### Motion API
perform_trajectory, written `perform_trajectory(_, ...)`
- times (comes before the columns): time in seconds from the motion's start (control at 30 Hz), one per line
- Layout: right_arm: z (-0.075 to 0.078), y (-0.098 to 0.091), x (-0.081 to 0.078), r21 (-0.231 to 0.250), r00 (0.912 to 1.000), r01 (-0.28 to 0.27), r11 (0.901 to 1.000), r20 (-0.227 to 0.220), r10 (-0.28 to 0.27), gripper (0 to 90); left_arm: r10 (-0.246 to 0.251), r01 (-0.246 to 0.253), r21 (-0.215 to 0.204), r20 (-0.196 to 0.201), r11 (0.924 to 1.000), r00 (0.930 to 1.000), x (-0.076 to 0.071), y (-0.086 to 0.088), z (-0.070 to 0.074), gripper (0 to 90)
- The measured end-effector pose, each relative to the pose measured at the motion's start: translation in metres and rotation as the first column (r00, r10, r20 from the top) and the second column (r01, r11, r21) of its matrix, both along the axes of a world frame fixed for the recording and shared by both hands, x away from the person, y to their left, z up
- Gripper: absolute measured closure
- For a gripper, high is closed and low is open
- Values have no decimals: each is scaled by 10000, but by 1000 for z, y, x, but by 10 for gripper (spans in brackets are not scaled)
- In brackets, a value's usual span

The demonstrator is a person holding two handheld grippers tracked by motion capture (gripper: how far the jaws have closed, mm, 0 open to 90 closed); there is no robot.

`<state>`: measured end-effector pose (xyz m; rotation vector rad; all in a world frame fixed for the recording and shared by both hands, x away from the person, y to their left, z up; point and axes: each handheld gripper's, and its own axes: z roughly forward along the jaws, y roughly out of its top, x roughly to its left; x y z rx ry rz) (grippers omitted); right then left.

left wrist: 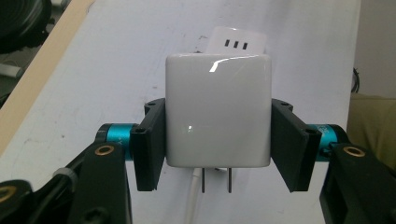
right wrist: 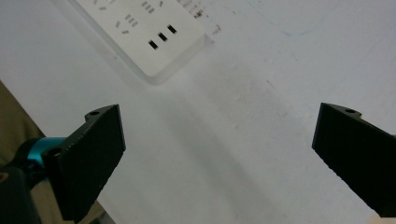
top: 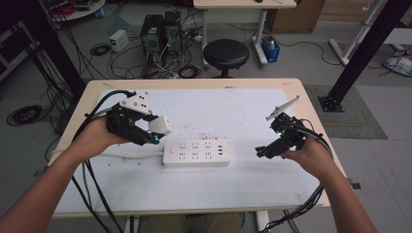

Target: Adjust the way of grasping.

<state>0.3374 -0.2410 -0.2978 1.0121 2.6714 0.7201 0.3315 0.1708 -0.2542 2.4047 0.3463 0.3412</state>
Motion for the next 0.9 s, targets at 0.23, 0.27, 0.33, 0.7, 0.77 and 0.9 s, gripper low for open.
perform_trajectory(0.23, 9, 5, -2, 1314, 9987, 494, 9901, -150, -478, 19, -673, 670, 110, 278, 9977, 9973, -12, -14, -1, 424)
perform_trajectory(0.27, 9, 7, -2, 1475, 9981, 617, 9871, -160, -600, 19, -763, 760, 123, 300, 9970, 9966, -12, -16, -2, 424)
perform_trajectory(0.33, 10, 10, -2, 1701, 9969, 771, 9824, -253, -738, 19, -886, 881, 152, 350, 9960, 9955, -13, -21, -4, 425)
perform_trajectory(0.7, 13, 10, 1, 4094, 9755, 1837, 8937, -1881, -1143, 21, -1182, 1183, -2, 258, 9930, 9926, -11, -32, -9, 424)
perform_trajectory(0.77, 13, 9, 1, 4285, 9694, 2042, 8802, -2134, -1211, 36, -1193, 1193, -27, 217, 9928, 9926, -10, -34, -10, 424)
perform_trajectory(0.9, 13, 10, 0, 4522, 9630, 2193, 8645, -2425, -1175, 39, -1265, 1266, -29, 219, 9919, 9917, -10, -38, -11, 424)
